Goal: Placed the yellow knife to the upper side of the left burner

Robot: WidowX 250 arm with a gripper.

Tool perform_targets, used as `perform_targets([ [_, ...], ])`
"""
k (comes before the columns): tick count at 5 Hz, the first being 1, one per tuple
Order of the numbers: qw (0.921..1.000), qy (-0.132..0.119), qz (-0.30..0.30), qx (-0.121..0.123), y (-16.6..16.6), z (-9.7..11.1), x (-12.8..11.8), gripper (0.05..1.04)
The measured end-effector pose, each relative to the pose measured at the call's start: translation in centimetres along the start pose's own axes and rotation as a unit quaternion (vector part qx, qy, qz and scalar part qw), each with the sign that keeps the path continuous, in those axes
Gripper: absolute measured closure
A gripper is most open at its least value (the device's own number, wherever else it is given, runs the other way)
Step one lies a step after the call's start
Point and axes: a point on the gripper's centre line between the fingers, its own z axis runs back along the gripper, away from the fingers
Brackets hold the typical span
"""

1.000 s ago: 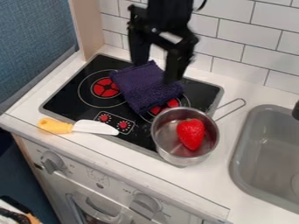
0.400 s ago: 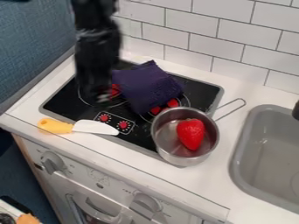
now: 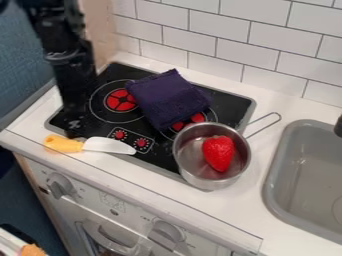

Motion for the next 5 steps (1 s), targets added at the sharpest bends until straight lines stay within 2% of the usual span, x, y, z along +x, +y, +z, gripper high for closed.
perform_targets([
  [1, 0.9998, 0.004, -0.014, 0.011, 0.3, -1.8, -0.8, 0.082],
  [3, 0.9997, 0.009, 0.009, 0.021, 1.3, -3.6, -2.1, 0.082],
  [5, 0.999, 0.025, 0.019, 0.03, 1.1, -4.5, -2.2, 0.083],
])
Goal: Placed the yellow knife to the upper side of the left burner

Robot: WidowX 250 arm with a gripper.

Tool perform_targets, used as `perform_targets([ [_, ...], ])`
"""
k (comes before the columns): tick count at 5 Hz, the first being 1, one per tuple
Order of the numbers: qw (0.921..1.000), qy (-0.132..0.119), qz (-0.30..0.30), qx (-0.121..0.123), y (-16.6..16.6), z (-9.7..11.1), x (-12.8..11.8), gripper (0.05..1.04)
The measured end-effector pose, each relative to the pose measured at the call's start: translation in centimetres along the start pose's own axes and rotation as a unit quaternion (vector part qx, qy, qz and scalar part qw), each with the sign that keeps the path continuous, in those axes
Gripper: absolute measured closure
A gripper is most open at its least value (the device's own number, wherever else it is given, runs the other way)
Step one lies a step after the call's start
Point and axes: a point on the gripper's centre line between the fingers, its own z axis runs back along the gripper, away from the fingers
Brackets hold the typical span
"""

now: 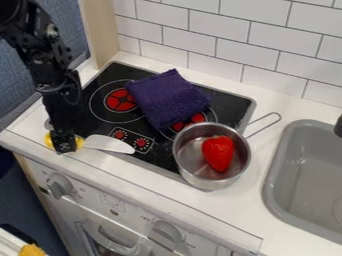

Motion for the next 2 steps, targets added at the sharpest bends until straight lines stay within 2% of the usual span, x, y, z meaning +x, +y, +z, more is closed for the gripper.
perform_targets([
  [1, 0.9999, 0.013, -0.004, -0.001, -0.26, -0.68, 0.24, 0.081],
  [2, 0.9999, 0.01, -0.002, -0.008, -0.56, -0.68, 0.28, 0.132],
])
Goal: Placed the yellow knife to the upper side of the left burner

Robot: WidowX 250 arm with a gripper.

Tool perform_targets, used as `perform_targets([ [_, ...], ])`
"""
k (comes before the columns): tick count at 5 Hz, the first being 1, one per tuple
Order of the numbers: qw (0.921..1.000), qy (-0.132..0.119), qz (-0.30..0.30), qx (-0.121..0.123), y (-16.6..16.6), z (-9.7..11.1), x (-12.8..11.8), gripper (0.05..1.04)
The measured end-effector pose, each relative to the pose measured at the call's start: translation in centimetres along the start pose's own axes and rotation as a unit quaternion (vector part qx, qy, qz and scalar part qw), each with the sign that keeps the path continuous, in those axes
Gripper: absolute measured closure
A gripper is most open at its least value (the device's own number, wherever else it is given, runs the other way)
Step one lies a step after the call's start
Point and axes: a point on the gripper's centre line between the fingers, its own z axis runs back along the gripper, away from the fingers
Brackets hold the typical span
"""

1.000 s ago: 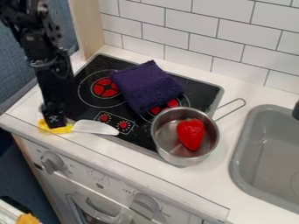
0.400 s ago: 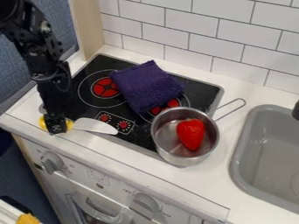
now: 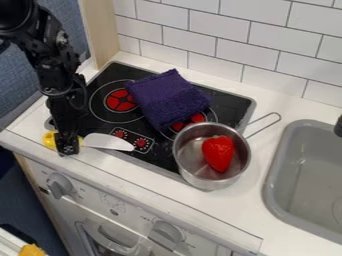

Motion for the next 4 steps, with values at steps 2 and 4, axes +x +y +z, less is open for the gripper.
perform_targets([
  [2, 0.9992, -0.014, -0.036, -0.004, -0.7, 0.7, -0.5, 0.685],
  [4, 0.9959, -0.063, -0.056, 0.034, 0.3, 5.8, -3.6, 0.772],
])
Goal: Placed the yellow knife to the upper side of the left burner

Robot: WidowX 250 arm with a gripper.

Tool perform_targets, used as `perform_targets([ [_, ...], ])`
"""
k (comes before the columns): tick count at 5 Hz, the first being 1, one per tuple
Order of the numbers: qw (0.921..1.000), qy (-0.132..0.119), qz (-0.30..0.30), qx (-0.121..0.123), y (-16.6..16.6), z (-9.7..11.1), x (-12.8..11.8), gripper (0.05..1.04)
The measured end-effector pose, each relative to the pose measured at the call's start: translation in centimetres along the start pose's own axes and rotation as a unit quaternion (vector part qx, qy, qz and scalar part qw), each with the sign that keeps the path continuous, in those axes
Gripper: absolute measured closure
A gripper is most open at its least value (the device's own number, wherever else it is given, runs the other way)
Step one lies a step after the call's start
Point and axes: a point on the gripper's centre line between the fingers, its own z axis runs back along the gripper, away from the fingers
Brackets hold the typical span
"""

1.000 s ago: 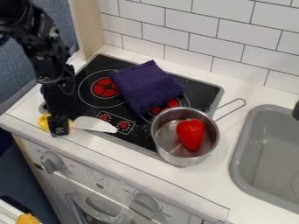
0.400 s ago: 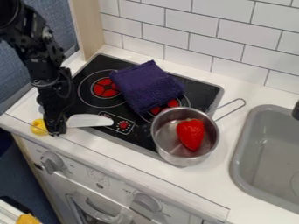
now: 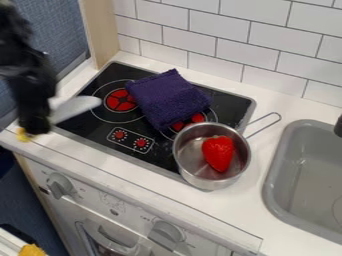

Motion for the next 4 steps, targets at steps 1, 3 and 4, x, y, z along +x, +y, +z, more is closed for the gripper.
perform_targets([
  [1, 0.9991, 0.013, 0.041, 0.002, 1.0, 1.3, 0.2, 0.773],
  [3, 0.997, 0.053, 0.054, 0.017, 3.0, 3.2, 4.0, 0.773],
  [4, 0.9954, 0.071, 0.062, 0.017, 3.7, 3.2, 6.8, 0.773],
])
